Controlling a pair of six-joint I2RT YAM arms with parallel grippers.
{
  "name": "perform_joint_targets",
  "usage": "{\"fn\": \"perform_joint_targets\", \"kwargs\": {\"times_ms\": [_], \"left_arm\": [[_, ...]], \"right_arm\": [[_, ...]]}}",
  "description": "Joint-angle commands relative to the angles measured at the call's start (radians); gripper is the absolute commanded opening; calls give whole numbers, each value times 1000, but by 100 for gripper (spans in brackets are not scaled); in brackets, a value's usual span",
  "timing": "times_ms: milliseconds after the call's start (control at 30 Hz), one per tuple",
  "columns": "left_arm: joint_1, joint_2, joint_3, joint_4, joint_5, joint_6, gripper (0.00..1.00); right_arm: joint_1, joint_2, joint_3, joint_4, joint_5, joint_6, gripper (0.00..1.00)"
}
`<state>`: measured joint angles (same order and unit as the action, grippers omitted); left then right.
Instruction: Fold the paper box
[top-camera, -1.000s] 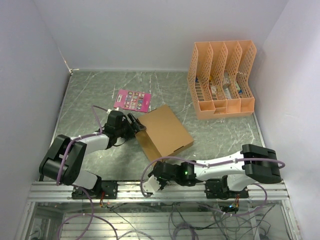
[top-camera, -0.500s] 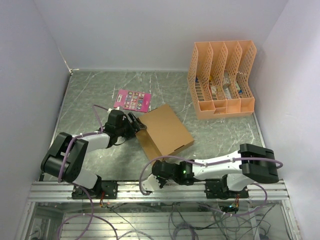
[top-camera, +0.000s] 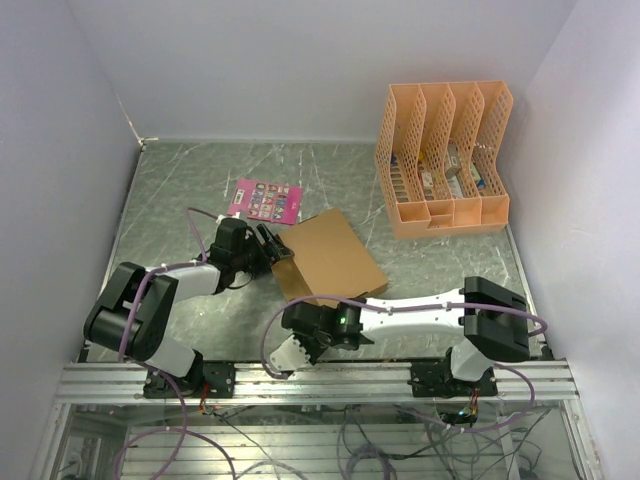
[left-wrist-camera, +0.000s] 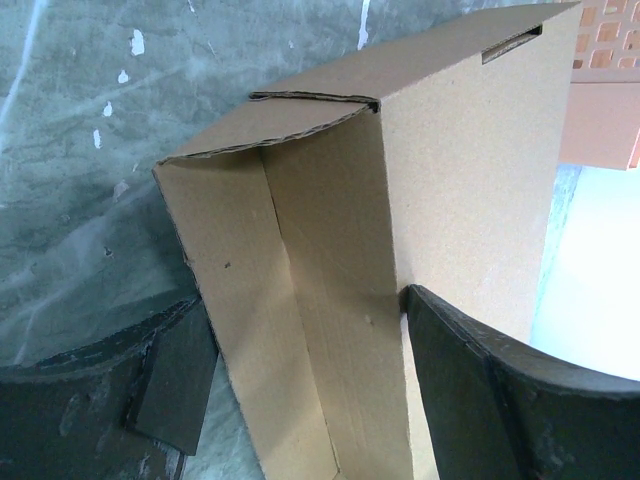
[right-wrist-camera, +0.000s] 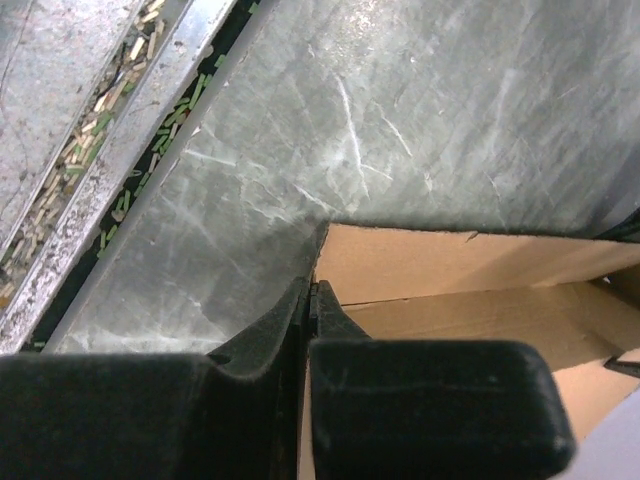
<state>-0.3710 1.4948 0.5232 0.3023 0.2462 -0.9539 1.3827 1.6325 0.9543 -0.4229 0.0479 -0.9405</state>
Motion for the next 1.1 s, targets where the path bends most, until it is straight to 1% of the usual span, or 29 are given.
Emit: {"fn": "perform_joint_targets", "kwargs": {"times_ms": [0,367,733,1067], "left_arm": [[7,51,-4,-126,-44,55,80],[9,79,5,-125,-40,61,80],[14,89,11,-128,-36,67,80],[18,107,6,-114,-26,70,79]], "right_arm": [[-25,24,55,-131,-100,-73,0],[-65,98,171,-273,-190,-186,0],[-82,167,251,-337,-208,-243,0],[-136,184,302,-396,-244,-318,0]]}}
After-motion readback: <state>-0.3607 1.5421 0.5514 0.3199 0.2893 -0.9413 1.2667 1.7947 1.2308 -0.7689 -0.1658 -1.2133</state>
